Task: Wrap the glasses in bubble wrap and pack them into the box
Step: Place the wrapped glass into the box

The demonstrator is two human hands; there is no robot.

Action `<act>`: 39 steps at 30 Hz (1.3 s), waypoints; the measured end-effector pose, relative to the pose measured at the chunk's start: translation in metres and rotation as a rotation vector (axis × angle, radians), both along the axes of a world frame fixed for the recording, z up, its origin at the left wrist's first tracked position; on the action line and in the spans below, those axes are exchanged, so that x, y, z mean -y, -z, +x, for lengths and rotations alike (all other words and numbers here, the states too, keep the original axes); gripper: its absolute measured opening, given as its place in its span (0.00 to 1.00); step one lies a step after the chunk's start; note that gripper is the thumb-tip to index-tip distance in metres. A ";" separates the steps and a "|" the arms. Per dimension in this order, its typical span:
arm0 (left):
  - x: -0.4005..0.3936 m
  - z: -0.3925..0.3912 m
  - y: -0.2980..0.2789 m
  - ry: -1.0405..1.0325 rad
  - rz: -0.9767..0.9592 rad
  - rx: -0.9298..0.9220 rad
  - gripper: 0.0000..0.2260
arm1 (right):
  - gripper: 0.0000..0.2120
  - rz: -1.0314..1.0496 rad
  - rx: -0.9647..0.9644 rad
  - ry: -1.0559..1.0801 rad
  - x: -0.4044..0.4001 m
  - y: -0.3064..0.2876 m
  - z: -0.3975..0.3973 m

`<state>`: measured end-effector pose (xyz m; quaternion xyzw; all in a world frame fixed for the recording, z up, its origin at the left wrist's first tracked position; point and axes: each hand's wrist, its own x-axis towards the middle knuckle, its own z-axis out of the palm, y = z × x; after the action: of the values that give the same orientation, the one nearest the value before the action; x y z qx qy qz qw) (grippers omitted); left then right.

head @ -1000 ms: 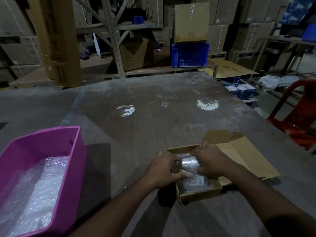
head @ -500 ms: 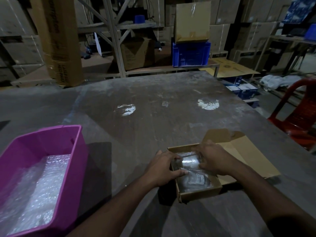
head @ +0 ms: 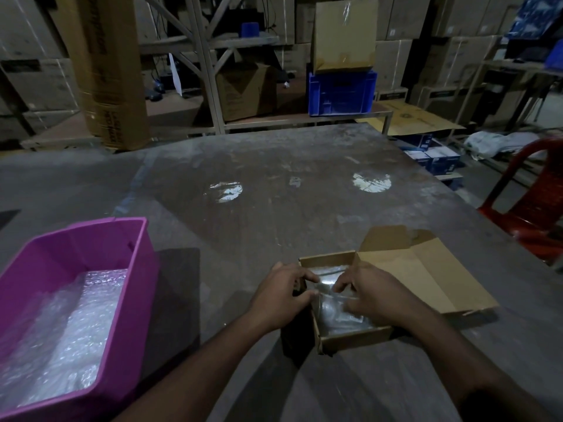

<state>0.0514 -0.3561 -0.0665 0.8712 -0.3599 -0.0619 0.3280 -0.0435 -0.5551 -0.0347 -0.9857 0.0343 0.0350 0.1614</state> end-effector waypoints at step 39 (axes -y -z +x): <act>0.000 -0.029 -0.001 -0.037 0.062 0.029 0.07 | 0.20 -0.091 -0.075 0.018 0.000 0.002 -0.016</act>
<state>0.0221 -0.3563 -0.0652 0.8883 -0.3464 -0.0544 0.2965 -0.0599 -0.5551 -0.0366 -0.9897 0.0510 0.0687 0.1152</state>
